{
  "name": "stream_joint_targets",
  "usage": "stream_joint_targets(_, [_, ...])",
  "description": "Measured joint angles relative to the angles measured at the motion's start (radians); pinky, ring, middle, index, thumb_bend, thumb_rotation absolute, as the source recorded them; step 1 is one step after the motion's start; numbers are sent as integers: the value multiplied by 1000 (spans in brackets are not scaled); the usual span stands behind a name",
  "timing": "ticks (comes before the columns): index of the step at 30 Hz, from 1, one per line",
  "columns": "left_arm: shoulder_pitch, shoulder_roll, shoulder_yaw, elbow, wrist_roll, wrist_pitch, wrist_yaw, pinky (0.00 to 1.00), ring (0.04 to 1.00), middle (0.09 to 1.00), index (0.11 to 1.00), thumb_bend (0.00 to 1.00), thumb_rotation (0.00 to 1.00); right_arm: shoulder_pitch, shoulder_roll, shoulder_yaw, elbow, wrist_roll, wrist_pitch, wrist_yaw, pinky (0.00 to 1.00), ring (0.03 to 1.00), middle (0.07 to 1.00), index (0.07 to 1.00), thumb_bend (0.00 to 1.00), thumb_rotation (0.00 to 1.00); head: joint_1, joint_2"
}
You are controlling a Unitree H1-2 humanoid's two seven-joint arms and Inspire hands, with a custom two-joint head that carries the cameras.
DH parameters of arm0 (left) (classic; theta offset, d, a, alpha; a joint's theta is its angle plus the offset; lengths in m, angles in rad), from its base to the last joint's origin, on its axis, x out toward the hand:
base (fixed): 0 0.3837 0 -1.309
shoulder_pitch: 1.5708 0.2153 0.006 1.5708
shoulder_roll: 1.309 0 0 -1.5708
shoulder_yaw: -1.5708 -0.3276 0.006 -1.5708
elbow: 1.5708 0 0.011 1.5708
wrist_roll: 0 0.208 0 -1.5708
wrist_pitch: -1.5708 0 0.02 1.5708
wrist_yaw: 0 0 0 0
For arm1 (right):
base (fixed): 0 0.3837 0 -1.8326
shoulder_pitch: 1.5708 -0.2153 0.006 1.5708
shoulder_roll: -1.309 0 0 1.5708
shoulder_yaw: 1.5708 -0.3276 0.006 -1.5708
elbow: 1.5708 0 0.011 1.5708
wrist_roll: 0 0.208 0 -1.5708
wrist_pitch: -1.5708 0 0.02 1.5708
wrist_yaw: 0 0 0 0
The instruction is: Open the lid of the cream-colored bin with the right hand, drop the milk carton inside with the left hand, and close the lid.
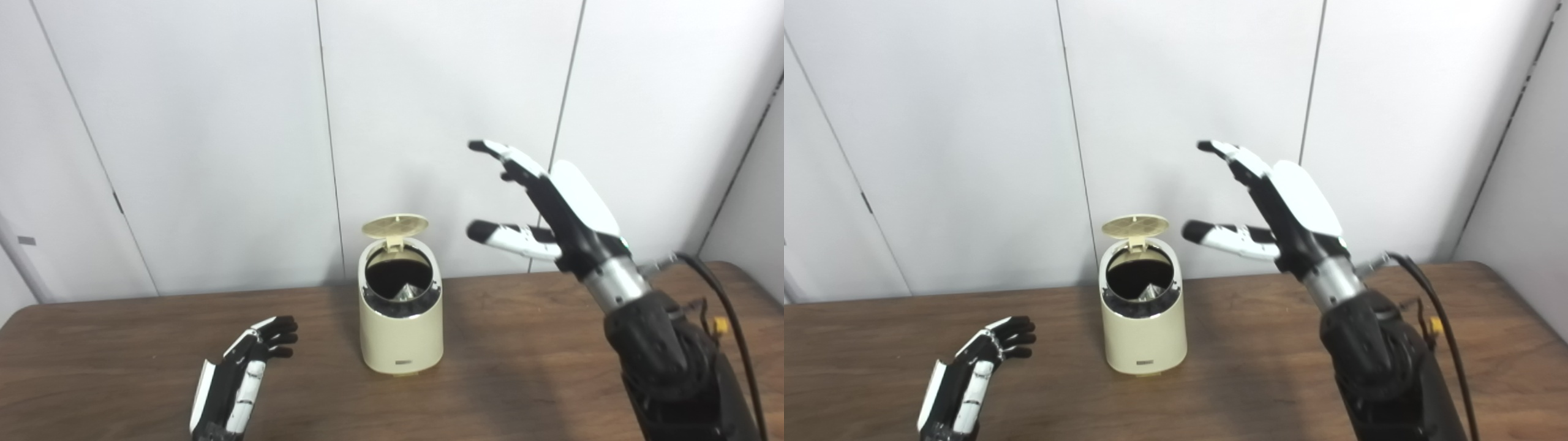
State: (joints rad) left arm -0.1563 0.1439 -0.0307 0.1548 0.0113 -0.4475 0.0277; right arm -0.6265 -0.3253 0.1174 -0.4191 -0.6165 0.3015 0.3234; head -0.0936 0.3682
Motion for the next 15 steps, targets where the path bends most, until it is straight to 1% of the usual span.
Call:
stream_joint_targets(1, [0,-1,2,0,0,0,-2,665,715,753,770,460,853,-19,-7,14,11,-5,2,15,842,947,926,902,744,956,0,0])
stream_joint_targets(3, [1,-1,7,-2,-1,0,-4,676,717,756,770,459,859,-61,-15,41,51,-21,8,43,860,945,913,888,772,940,0,0])
stream_joint_targets(4, [2,-2,9,-2,-1,0,-4,678,718,757,772,467,862,-83,-16,56,86,-33,12,58,852,953,915,890,785,934,2,0])
stream_joint_targets(5, [3,-3,9,-3,0,0,-5,676,718,760,775,472,867,-100,-17,67,111,-43,20,73,823,957,915,888,801,928,5,5])
stream_joint_targets(7, [8,-6,14,-12,1,1,-5,676,719,762,776,458,869,-126,-17,95,152,-83,43,95,796,957,917,888,803,924,6,6])
stream_joint_targets(10, [12,-12,20,-19,0,6,-4,681,724,765,777,441,859,-143,-19,131,210,-123,50,109,833,971,926,893,793,895,9,8])
stream_joint_targets(12, [12,-15,25,-20,1,11,-4,685,726,766,777,465,860,-149,-19,143,239,-135,50,114,844,972,927,890,785,869,11,9])
stream_joint_targets(15, [14,-18,29,-20,4,13,-3,690,725,763,776,479,859,-162,-19,154,282,-152,51,121,814,970,928,895,777,869,15,11])
